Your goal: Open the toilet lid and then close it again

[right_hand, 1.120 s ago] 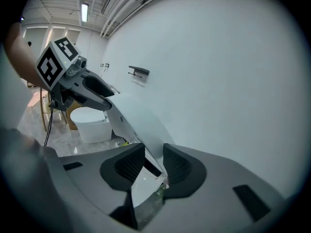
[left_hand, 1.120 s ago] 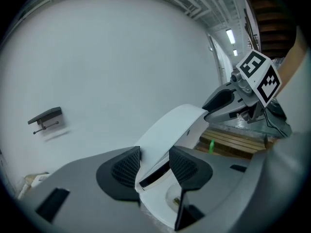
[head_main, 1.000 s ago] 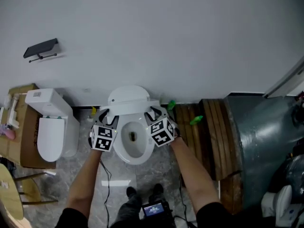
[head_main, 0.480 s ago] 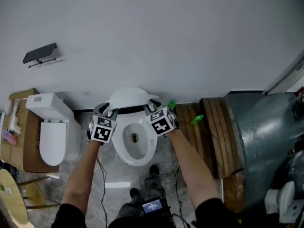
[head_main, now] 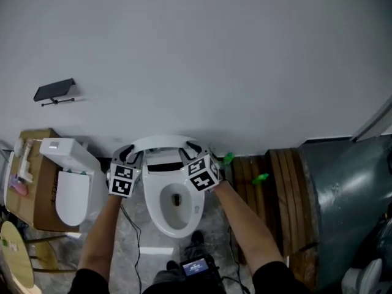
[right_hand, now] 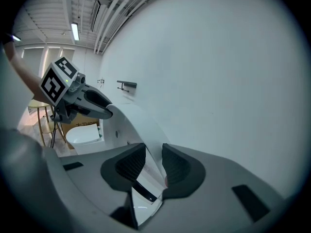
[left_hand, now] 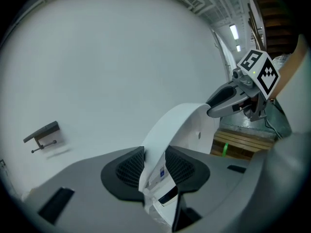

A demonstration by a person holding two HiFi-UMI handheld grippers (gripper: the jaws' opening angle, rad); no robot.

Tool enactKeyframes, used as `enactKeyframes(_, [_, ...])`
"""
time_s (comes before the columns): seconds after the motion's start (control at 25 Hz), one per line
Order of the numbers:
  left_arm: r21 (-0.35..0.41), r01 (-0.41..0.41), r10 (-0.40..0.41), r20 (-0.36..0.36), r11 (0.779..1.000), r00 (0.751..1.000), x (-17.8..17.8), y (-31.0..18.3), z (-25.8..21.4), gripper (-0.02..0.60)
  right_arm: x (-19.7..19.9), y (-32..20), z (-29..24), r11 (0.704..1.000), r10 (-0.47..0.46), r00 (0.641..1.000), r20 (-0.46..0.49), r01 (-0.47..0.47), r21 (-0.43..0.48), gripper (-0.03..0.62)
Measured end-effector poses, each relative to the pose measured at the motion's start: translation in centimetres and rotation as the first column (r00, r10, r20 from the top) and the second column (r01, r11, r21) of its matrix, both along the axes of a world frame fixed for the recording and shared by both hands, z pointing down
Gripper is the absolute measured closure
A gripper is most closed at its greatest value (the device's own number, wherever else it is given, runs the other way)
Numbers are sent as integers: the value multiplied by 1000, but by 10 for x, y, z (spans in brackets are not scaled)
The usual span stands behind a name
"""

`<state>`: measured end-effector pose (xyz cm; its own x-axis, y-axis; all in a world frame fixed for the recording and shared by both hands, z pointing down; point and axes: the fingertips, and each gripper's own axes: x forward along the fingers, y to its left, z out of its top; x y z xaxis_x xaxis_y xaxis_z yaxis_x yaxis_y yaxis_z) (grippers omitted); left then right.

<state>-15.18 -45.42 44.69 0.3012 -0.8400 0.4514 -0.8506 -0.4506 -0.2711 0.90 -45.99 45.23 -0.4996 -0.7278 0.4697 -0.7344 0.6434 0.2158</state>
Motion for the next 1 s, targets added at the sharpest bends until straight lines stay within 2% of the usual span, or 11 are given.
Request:
enactKeyframes(0.16, [35, 36, -36, 20, 999, 999, -4, -32, -8, 456, -2, -31, -9, 1000, -17, 1000, 16, 17, 14, 487])
enactKeyframes(0.4, [67, 72, -73, 8, 995, 997, -12, -69, -16, 469, -8, -69, -19, 999, -24, 999, 28, 23, 28, 494])
enactKeyframes(0.76, [91, 36, -40, 45, 995, 998, -25, -112, -13, 474, -12, -122, -23, 999, 33, 999, 31, -33, 18, 502])
enactKeyframes(1.0, [76, 35, -37, 16, 996, 999, -31, -153, -12, 500, -14, -164, -24, 997, 80, 996, 35, -80, 10, 505])
